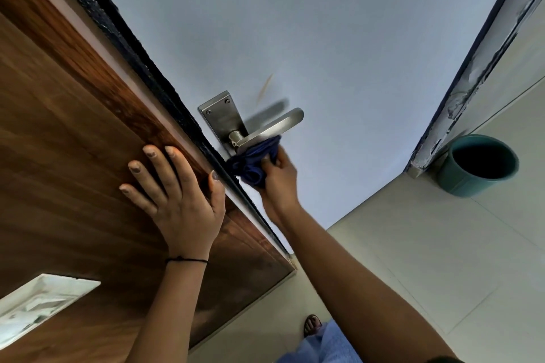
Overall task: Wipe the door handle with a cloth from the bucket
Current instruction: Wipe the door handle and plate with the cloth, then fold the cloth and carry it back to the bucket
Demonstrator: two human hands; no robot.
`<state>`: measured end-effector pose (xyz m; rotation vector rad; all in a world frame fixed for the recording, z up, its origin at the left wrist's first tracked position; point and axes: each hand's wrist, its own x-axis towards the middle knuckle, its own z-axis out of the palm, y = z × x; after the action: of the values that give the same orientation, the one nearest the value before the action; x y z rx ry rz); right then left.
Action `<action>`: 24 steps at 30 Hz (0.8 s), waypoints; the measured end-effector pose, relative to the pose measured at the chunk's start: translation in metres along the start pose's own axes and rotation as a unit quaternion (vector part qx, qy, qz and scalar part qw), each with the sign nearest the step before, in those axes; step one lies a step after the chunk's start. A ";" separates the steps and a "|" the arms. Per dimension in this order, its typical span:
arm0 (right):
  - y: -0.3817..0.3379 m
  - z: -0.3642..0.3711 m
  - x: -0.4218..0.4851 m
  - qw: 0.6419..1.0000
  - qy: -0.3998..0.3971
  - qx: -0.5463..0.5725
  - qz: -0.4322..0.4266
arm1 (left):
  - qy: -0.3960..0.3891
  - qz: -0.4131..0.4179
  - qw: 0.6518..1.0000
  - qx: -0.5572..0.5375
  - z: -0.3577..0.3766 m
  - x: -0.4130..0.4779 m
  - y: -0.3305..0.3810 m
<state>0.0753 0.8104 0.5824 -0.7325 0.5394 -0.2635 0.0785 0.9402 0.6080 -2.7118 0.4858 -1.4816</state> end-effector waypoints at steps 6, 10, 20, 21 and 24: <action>-0.002 -0.007 -0.011 0.931 -0.082 -0.343 -0.094 | -0.024 -0.043 0.999 -0.012 -0.008 0.003 0.010; -0.034 -0.030 -0.011 0.873 -0.098 -0.453 -0.149 | -0.046 -0.115 0.985 -0.124 -0.017 0.008 0.041; -0.187 -0.177 -0.045 0.903 -0.013 -0.400 -0.158 | -0.388 -0.058 0.653 -0.648 -0.031 0.036 0.224; -0.202 -0.192 -0.051 0.898 0.008 -0.407 -0.166 | -0.431 -0.055 0.613 -0.660 -0.033 0.039 0.245; -0.256 -0.248 -0.068 0.894 0.079 -0.403 -0.181 | -0.488 -0.068 0.517 -0.699 -0.041 0.049 0.320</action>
<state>-0.1292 0.5148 0.6329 -1.6412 0.6688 -0.4559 -0.0147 0.6273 0.6202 -3.6283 1.8249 1.4960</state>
